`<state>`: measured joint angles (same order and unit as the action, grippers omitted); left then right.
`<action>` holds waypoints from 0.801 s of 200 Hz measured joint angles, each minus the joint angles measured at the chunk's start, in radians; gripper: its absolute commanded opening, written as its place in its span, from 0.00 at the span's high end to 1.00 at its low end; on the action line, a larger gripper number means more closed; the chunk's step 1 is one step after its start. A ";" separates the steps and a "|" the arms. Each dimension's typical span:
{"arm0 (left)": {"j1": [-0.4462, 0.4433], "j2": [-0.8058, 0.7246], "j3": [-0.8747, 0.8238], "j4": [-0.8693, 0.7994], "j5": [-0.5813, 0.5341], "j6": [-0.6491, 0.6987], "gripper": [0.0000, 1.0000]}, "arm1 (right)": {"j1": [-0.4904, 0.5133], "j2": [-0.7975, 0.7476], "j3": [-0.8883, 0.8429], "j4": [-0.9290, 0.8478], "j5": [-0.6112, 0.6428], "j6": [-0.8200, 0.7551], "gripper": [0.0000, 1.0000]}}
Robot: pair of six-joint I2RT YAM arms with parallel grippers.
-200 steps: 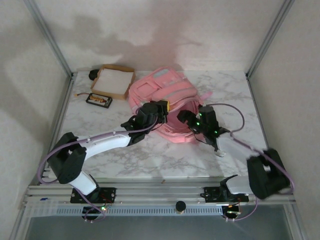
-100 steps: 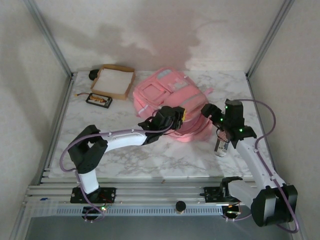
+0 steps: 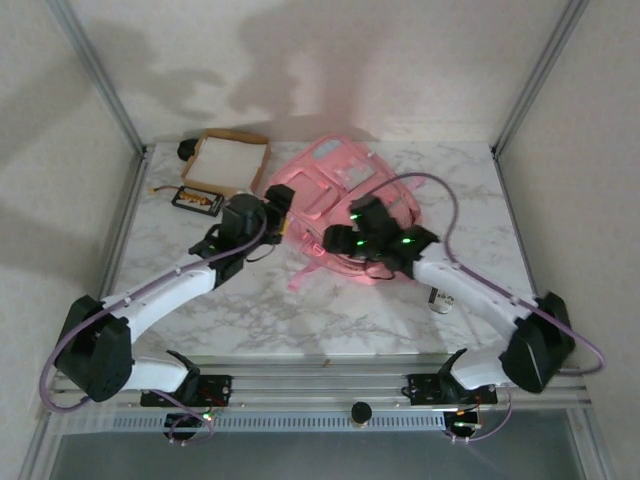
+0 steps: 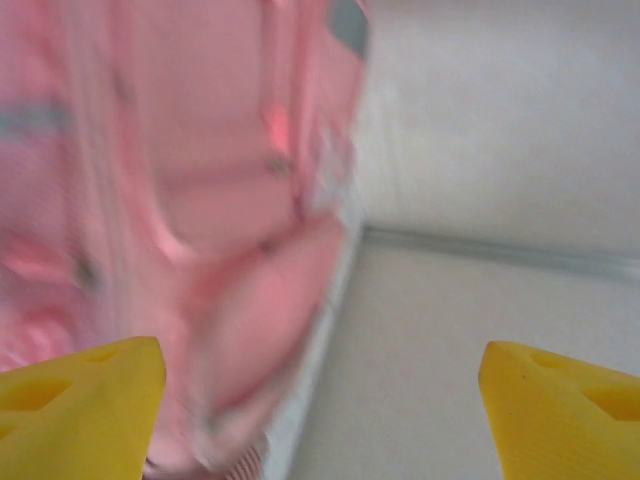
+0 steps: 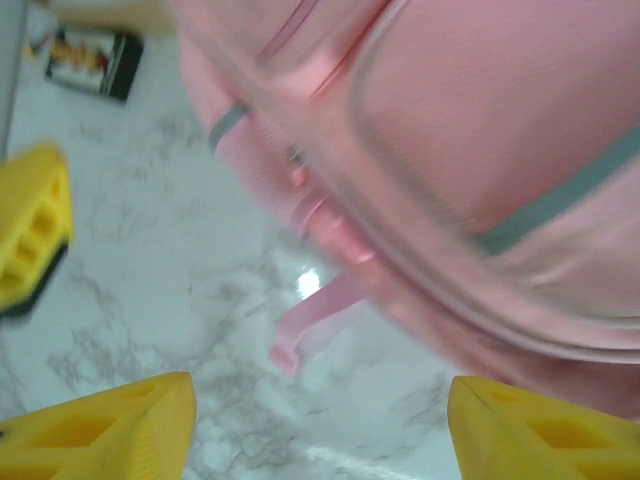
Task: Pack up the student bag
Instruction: Zip the student bag at the center of the table.
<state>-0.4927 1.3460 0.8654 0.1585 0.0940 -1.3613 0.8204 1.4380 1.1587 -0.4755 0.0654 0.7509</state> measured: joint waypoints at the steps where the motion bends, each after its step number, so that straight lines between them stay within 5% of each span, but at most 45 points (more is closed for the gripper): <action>1: 0.008 0.002 0.000 -0.005 0.001 0.008 0.20 | 0.008 0.012 0.006 0.001 0.004 0.002 0.36; 48: 0.161 0.019 -0.047 -0.029 0.082 0.133 0.21 | 0.127 0.325 0.171 0.027 0.116 0.116 0.48; 122: 0.176 0.024 -0.065 -0.039 0.102 0.230 0.20 | 0.127 0.598 0.419 0.065 0.296 0.241 0.69; 160: 0.177 -0.002 -0.082 -0.047 0.093 0.259 0.20 | 0.125 0.614 0.429 0.051 0.361 0.296 0.67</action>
<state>-0.3161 1.3441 0.7830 0.1112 0.1871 -1.1023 0.9451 2.0518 1.5879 -0.4244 0.4267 1.0470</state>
